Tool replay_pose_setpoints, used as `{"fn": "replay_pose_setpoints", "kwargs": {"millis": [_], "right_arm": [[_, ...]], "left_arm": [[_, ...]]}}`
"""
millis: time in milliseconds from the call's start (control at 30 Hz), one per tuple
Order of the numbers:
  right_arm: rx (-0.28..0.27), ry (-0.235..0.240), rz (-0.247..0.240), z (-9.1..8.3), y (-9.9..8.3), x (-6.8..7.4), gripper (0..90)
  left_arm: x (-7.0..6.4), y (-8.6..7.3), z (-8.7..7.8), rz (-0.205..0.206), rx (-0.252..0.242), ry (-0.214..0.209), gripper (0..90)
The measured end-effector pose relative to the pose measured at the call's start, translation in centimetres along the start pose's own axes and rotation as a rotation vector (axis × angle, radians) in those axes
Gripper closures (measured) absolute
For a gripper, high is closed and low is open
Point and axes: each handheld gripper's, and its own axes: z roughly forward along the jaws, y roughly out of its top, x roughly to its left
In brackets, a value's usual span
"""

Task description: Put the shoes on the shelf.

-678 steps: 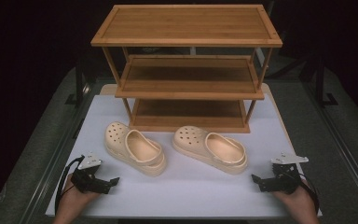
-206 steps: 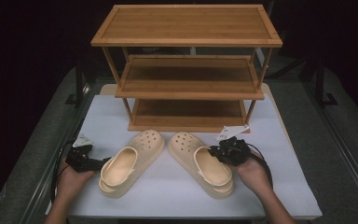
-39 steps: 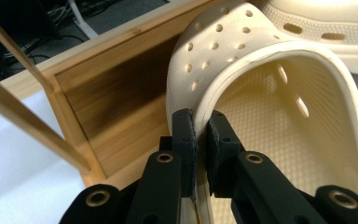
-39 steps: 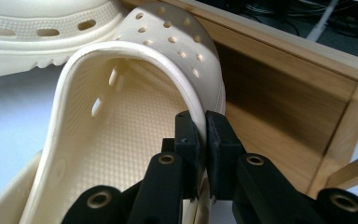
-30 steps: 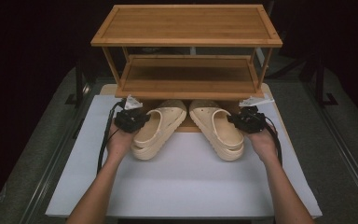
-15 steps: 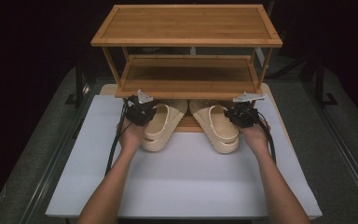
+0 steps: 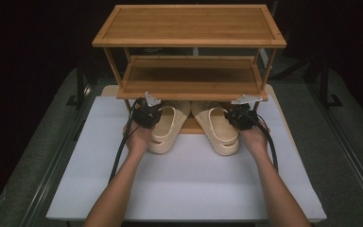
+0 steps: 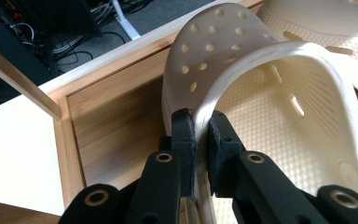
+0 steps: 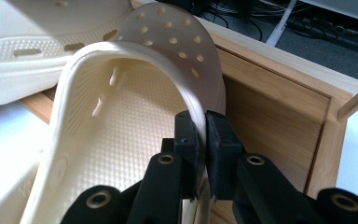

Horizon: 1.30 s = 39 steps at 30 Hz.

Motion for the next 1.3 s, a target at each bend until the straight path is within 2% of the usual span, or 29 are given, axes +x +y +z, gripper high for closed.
{"fn": "replay_pose_setpoints", "kwargs": {"millis": [100, 133, 267, 367, 433, 500, 600, 633, 667, 700, 800, 867, 967, 1133, 1200, 1300], "right_arm": [[0.007, -0.012, 0.003, 0.0, 0.1, 0.2, 82.3], [0.004, -0.012, 0.002, 0.1, 0.1, 0.3, 81.1], [0.004, 0.0, 0.009, 0.1, 0.1, 0.4, 76.8], [-0.003, 0.009, 0.014, 0.0, 0.2, 0.4, 72.4], [0.006, 0.016, -0.001, 0.0, 0.1, 0.6, 68.1], [0.007, 0.029, 0.007, -0.3, 0.1, 0.6, 63.9], [-0.001, 0.064, 0.023, -1.0, 0.2, 0.6, 58.2], [-0.005, 0.081, 0.031, -1.4, 0.2, 0.6, 56.1], [-0.008, 0.095, 0.037, -1.7, 0.3, 0.5, 52.9], [-0.007, 0.104, 0.05, -2.1, 0.3, 0.5, 50.1], [-0.013, 0.143, 0.061, -3.4, 0.2, 0.3, 43.6], [-0.037, 0.166, 0.068, -4.3, -0.3, 0.2, 40.5], [-0.027, 0.193, 0.075, -5.4, -0.9, 0.0, 33.9], [-0.026, 0.239, 0.086, -7.1, -2.3, -0.5, 23.3], [-0.023, 0.226, 0.084, -7.6, -2.9, -0.5, 18.8], [0.009, 0.25, 0.092, -7.8, -3.8, -0.7, 14.6]], "left_arm": [[-0.1, 0.0, 0.0, 0.001, 0.001, -0.008, 81.5], [-0.2, 0.0, 0.0, 0.002, 0.001, -0.024, 80.7], [-0.2, 0.0, -0.1, 0.002, -0.002, -0.037, 76.4], [-0.2, 0.0, 0.0, -0.004, -0.006, -0.038, 64.9], [0.1, 0.0, -0.2, -0.02, -0.002, -0.053, 58.2], [0.4, -0.1, -0.5, -0.032, 0.001, -0.08, 53.5], [0.6, 0.0, -1.4, -0.036, -0.019, -0.117, 48.9], [0.6, 0.0, -1.4, -0.036, -0.019, -0.117, 47.2], [0.9, -0.1, -2.3, -0.037, -0.026, -0.158, 45.7], [0.9, -0.1, -2.7, -0.037, -0.028, -0.177, 44.3], [1.2, -0.4, -4.0, -0.036, -0.034, -0.225, 39.7], [1.6, -0.5, -4.8, -0.031, -0.04, -0.258, 36.6], [2.2, -0.8, -6.2, -0.032, -0.05, -0.292, 31.1], [2.9, -2.2, -8.0, -0.023, -0.056, -0.318, 24.1], [3.1, -3.0, -8.3, -0.014, -0.05, -0.326, 20.8], [3.4, -4.5, -8.5, -0.006, -0.037, -0.336, 18.6]]}}
